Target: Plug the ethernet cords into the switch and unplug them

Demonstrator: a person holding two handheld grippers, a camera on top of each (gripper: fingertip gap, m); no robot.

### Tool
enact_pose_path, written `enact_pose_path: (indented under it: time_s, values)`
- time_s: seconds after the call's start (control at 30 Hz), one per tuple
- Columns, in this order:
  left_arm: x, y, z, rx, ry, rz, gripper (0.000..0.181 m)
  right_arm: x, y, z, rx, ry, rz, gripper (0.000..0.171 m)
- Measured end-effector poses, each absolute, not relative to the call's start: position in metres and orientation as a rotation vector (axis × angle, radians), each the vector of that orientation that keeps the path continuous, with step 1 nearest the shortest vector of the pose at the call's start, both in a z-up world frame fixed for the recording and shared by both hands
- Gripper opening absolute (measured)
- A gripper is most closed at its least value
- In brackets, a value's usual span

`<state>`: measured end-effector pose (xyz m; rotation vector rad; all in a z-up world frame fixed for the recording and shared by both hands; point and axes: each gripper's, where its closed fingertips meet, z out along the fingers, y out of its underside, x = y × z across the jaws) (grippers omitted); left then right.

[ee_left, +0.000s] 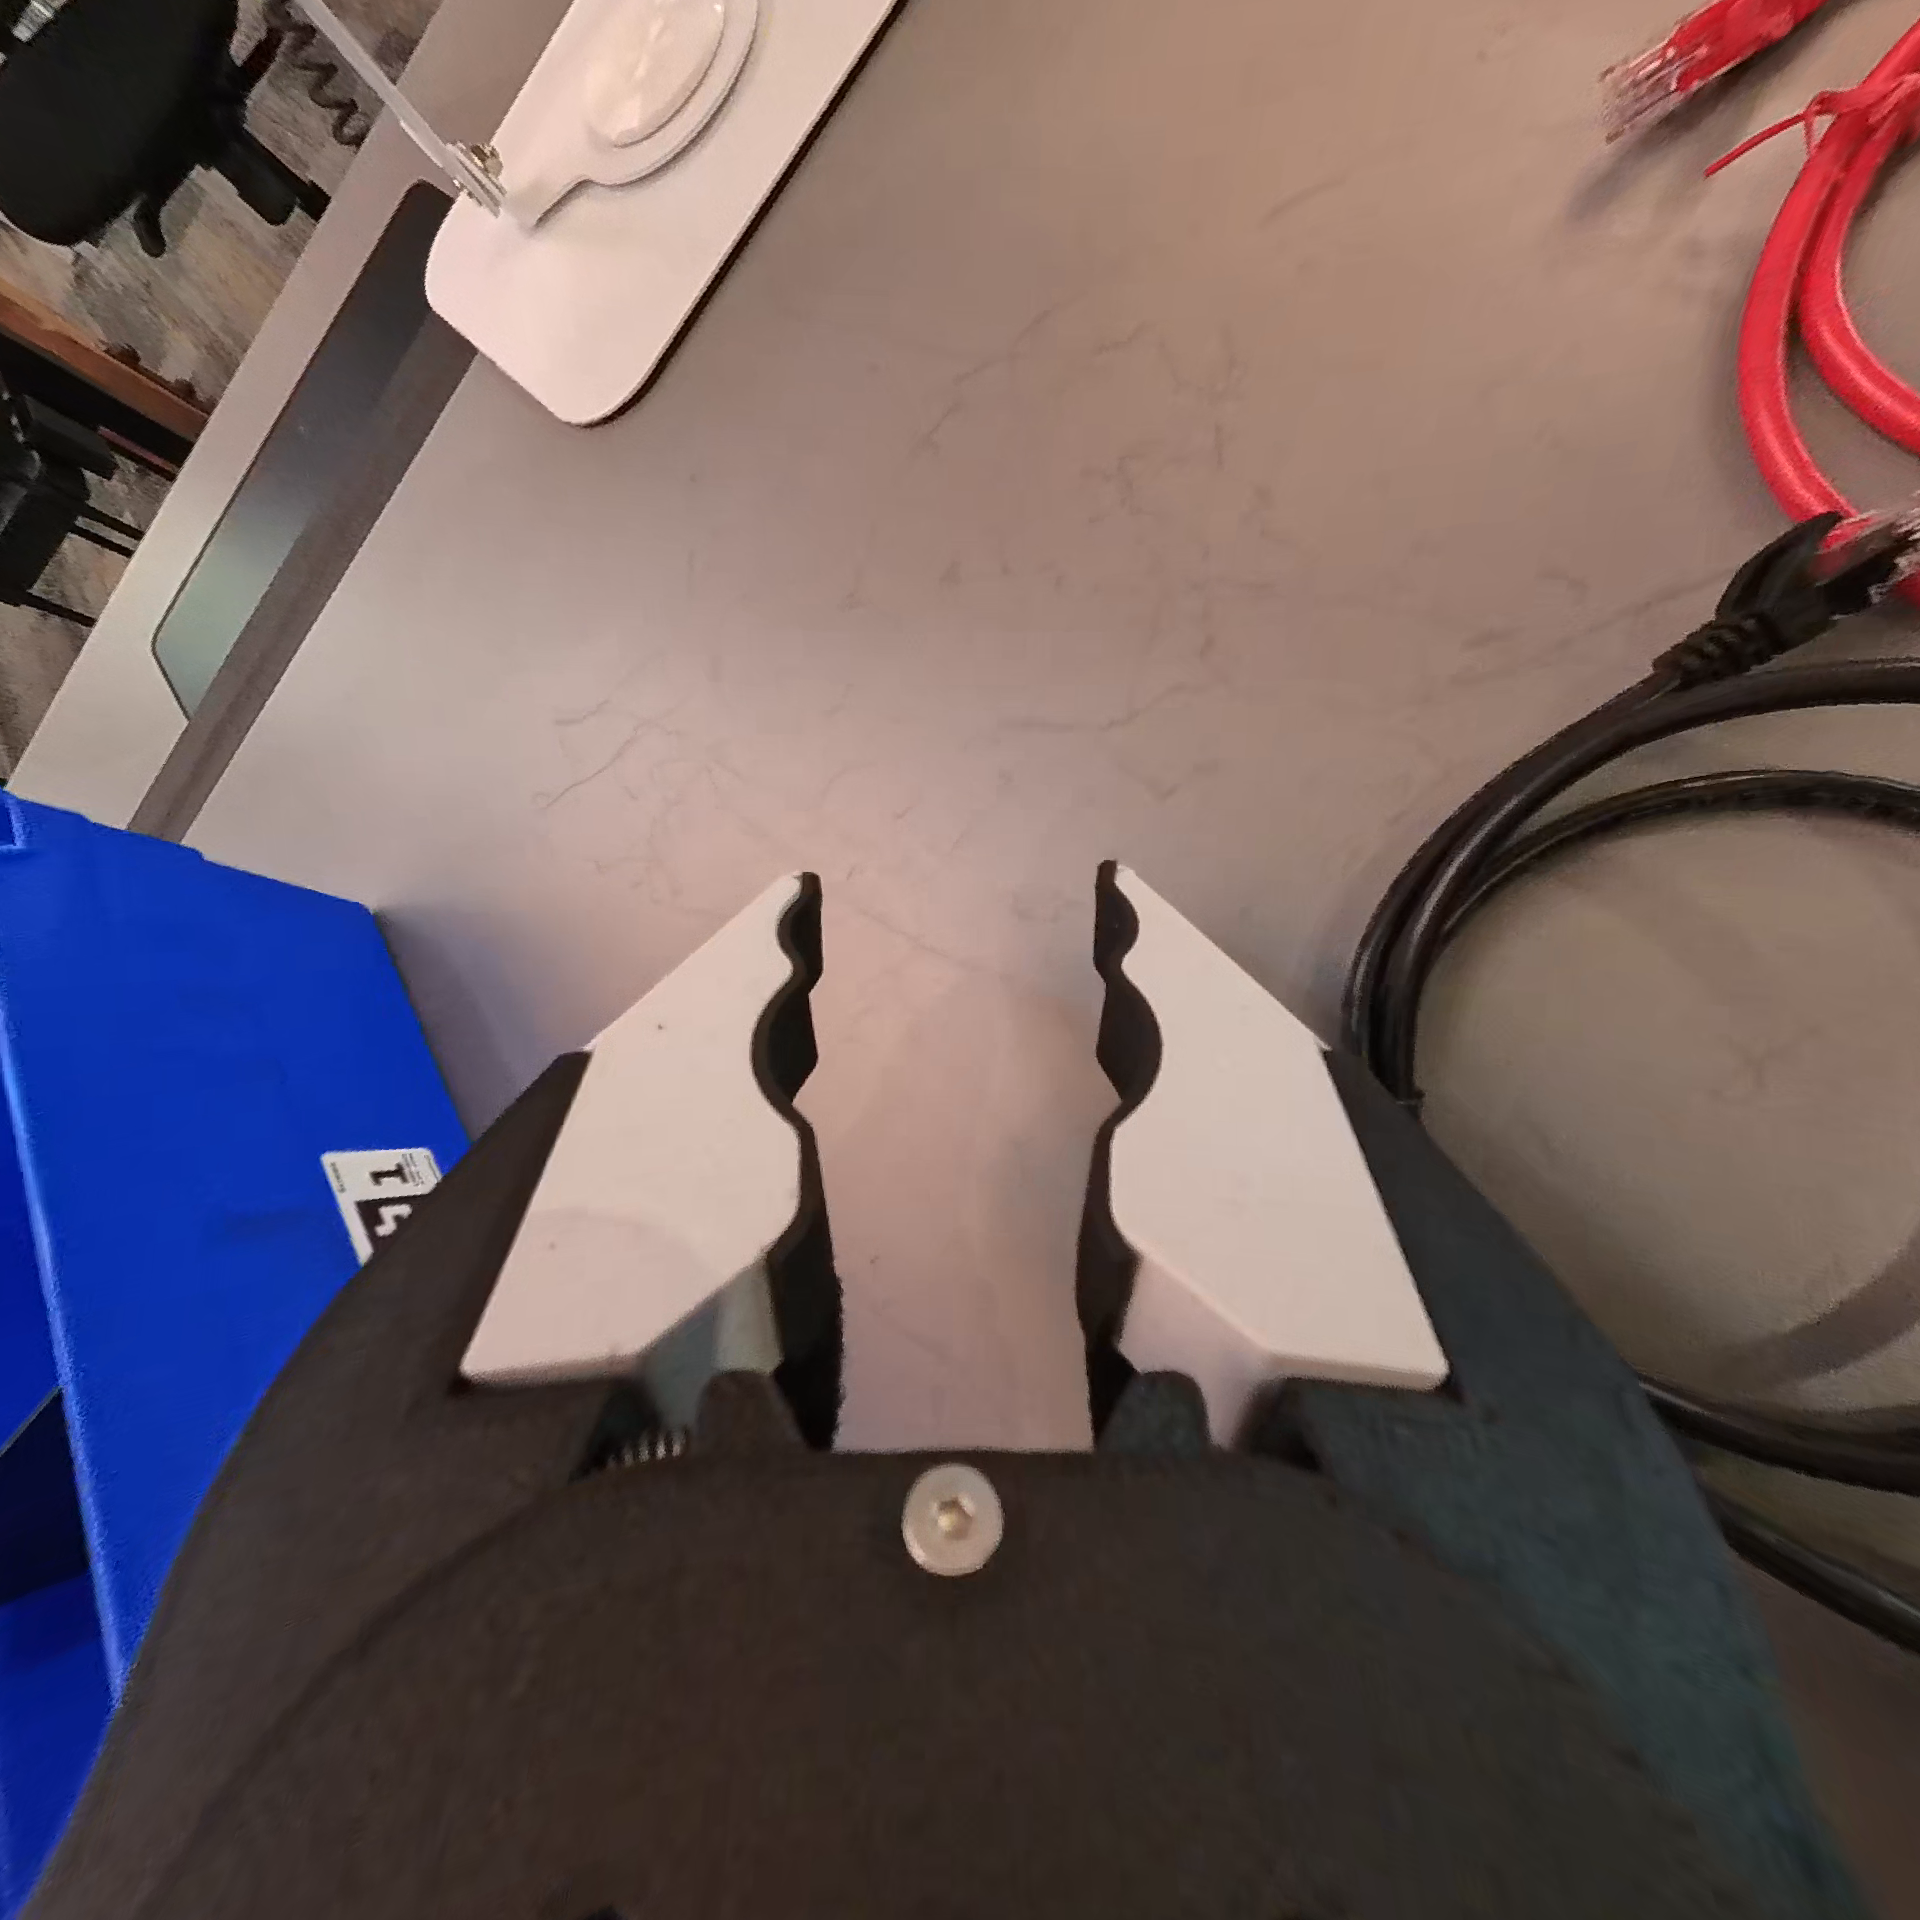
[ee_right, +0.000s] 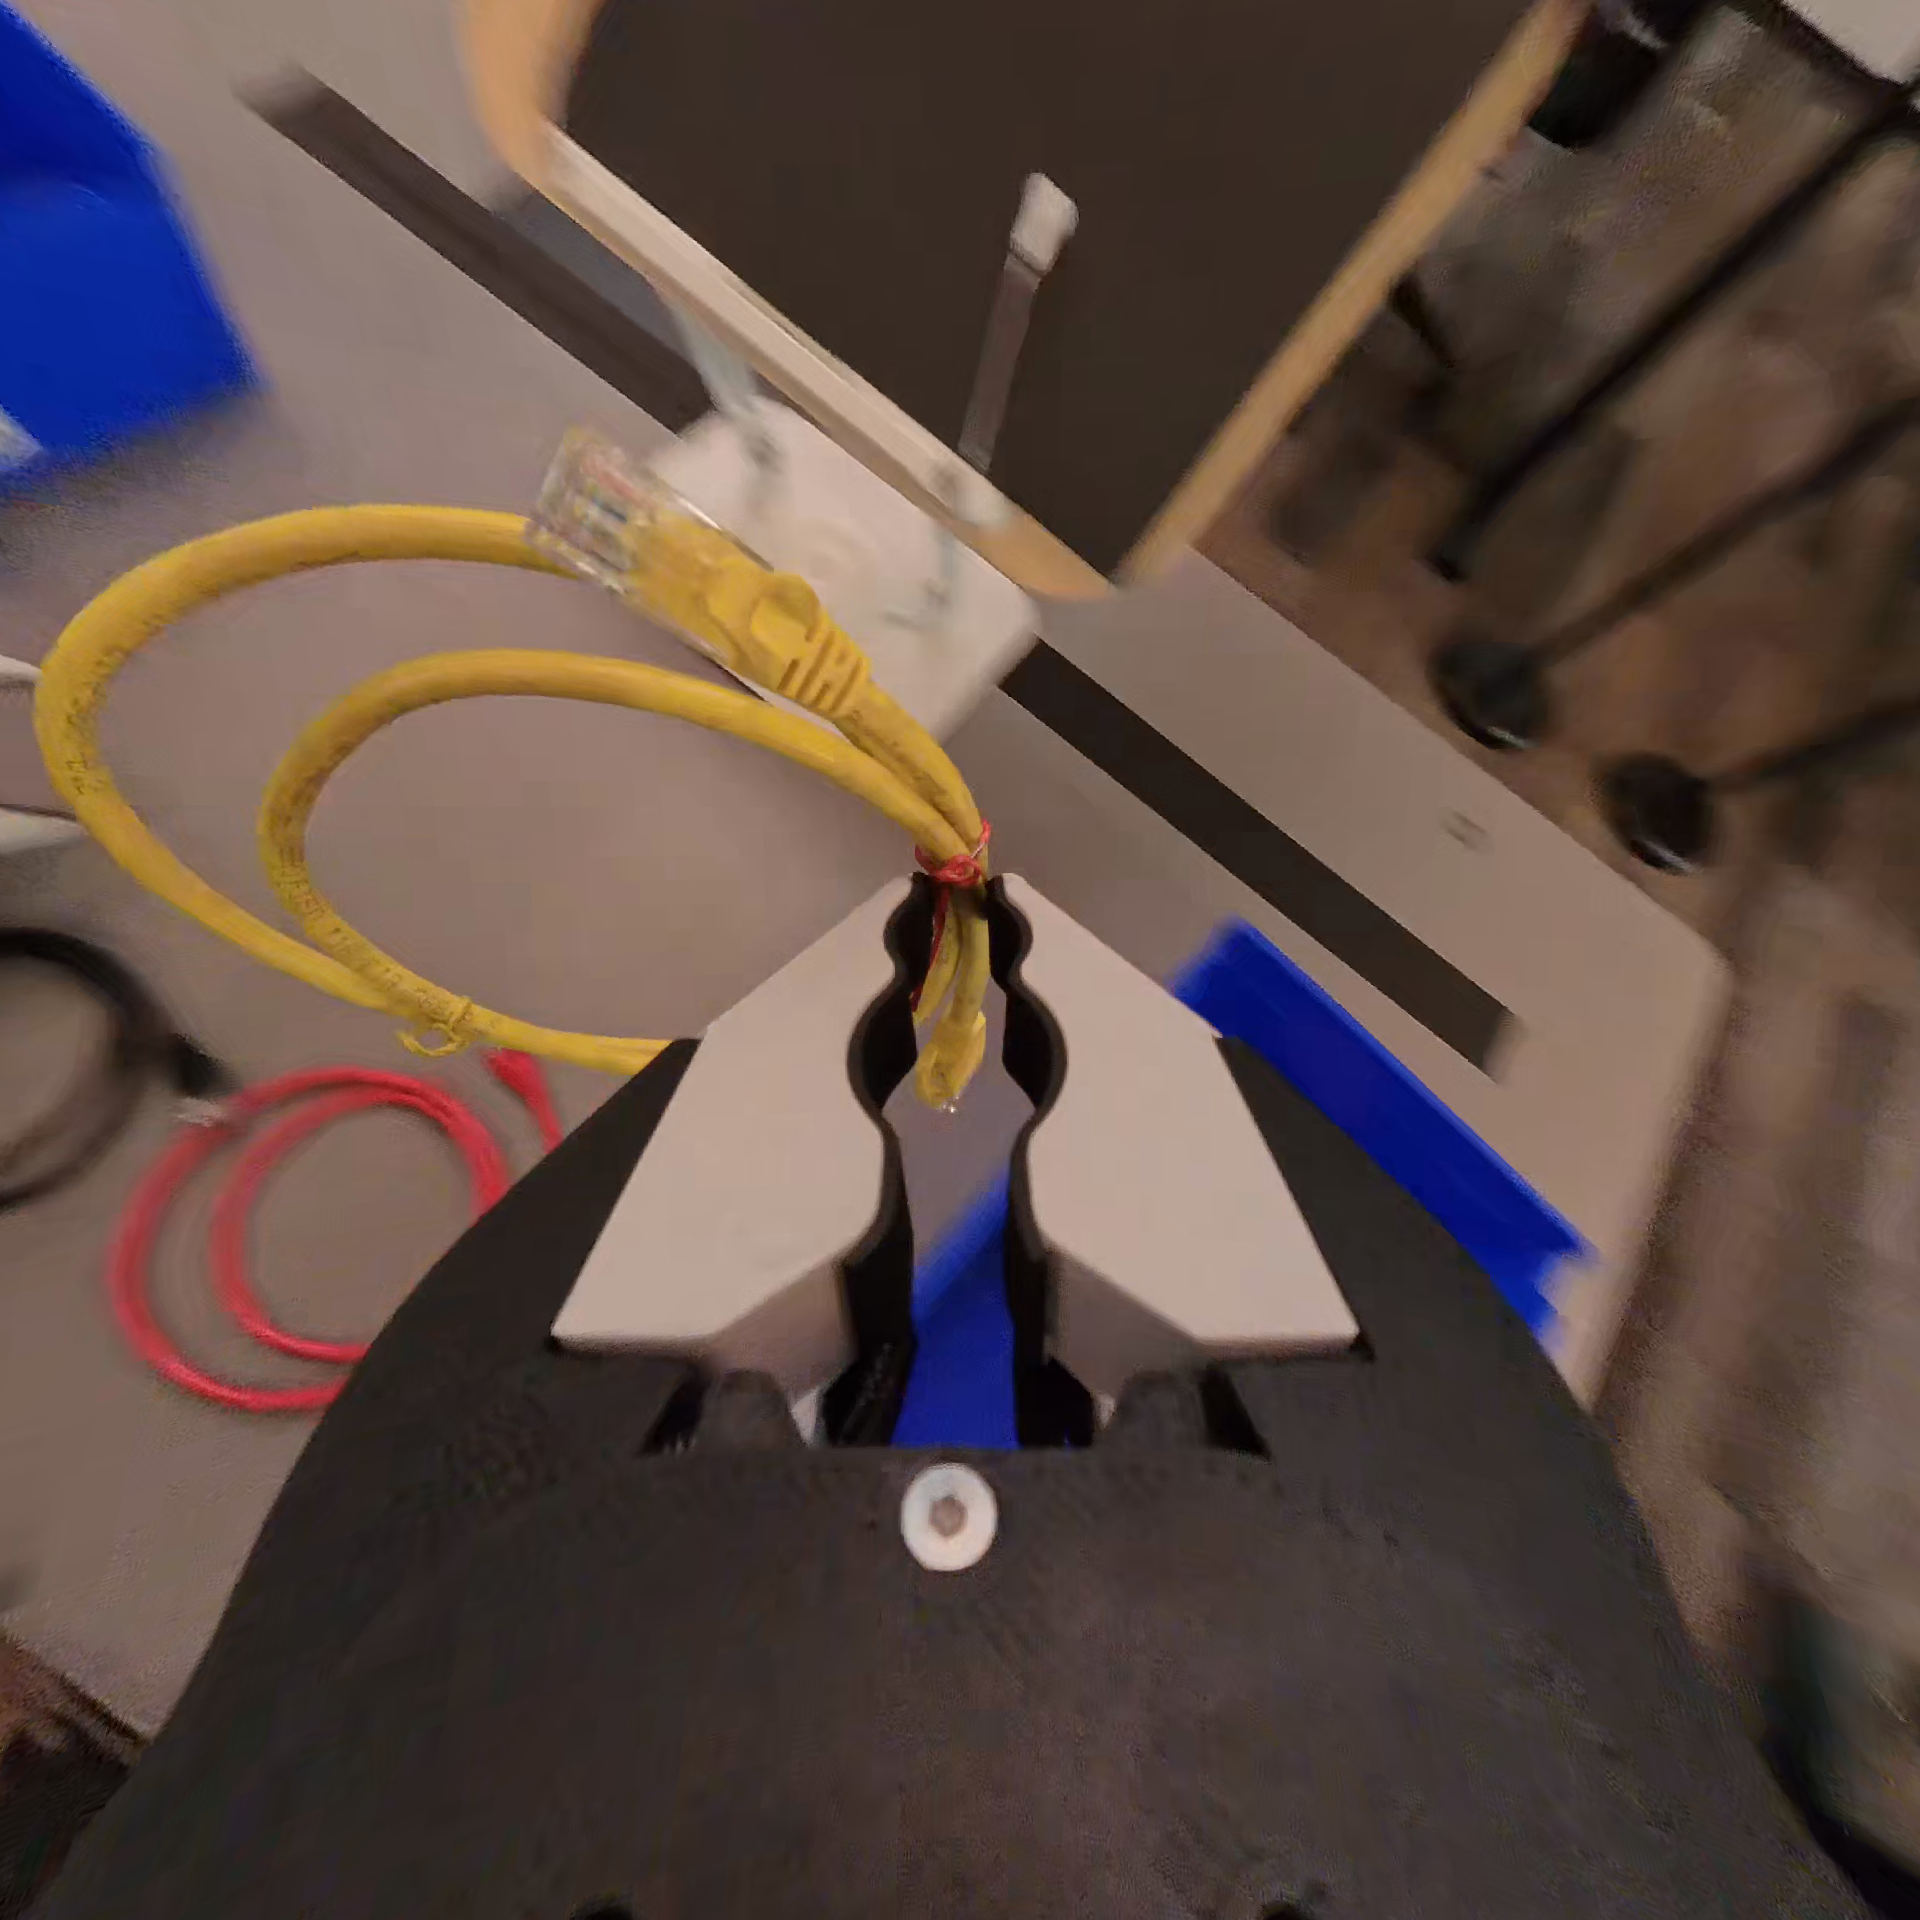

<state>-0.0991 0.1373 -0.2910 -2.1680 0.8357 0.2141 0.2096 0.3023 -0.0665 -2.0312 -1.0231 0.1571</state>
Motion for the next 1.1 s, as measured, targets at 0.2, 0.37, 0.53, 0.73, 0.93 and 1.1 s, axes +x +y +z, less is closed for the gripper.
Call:
enact_pose_path:
  time_s: [0.2,0.37,0.53,0.73,0.93,1.1]
  values:
    - [-0.093,0.137,-0.295,-2.174,0.852,0.204,0.050,0.352,0.304,-0.110,-2.275,-0.864,-0.255,0.008]
    - [-0.091,0.136,-0.296,-2.175,0.856,0.210,0.050,0.419,0.302,-0.176,-2.414,-0.792,-0.475,0.009]
    - [-0.091,0.135,-0.298,-2.181,0.859,0.216,0.050,0.436,0.298,-0.250,-2.508,-0.928,-0.604,0.009]
    - [-0.090,0.135,-0.299,-2.184,0.859,0.220,0.050,0.424,0.292,-0.249,-2.512,-1.039,-0.610,0.037]
    - [-0.089,0.138,-0.303,-2.188,0.861,0.213,0.050,0.297,0.257,-0.187,-2.266,-1.225,-0.212,0.042]
    - [-0.090,0.137,-0.301,-2.178,0.869,0.216,0.050,0.176,0.175,-0.233,-2.307,-1.517,0.131,0.046]
